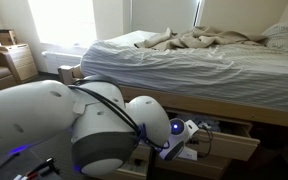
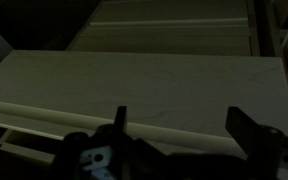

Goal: Close the top drawer of the bed.

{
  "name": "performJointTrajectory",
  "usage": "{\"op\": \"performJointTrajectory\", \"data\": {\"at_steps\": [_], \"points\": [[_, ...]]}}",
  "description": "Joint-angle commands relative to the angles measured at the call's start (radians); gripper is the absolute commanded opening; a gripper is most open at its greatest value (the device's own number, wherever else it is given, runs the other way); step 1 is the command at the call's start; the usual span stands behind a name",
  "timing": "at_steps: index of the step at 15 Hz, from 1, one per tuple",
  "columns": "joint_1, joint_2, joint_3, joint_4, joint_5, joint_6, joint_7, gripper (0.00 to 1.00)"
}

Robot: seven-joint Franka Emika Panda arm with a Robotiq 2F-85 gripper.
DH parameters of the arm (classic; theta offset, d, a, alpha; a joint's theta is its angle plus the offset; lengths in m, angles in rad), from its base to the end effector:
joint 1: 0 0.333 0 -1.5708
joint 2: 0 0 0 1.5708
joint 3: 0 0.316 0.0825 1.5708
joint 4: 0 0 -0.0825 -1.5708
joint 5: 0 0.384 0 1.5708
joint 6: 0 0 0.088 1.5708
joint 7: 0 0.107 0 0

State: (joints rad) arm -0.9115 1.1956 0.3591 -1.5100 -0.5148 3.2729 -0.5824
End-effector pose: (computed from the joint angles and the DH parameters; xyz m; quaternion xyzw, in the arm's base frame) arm 0.5950 -0.3761 0.0592 0.9344 0.1118 0.3189 0.1127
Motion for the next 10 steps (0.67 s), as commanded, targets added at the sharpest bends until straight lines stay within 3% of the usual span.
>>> {"op": "performJointTrajectory", "data": {"at_steps": [1, 8, 9, 10], "points": [[-0.013, 0.106, 0.063, 0.080, -0.011, 0.049, -0.024, 1.00], [-0.052, 0.339, 0.300, 0.229, -0.175, 0.118, -0.103, 1.00], [-0.053, 0.355, 0.320, 0.240, -0.190, 0.109, -0.105, 1.00], [-0.048, 0.290, 0.282, 0.159, -0.167, 0.146, -0.083, 1.00]]}}
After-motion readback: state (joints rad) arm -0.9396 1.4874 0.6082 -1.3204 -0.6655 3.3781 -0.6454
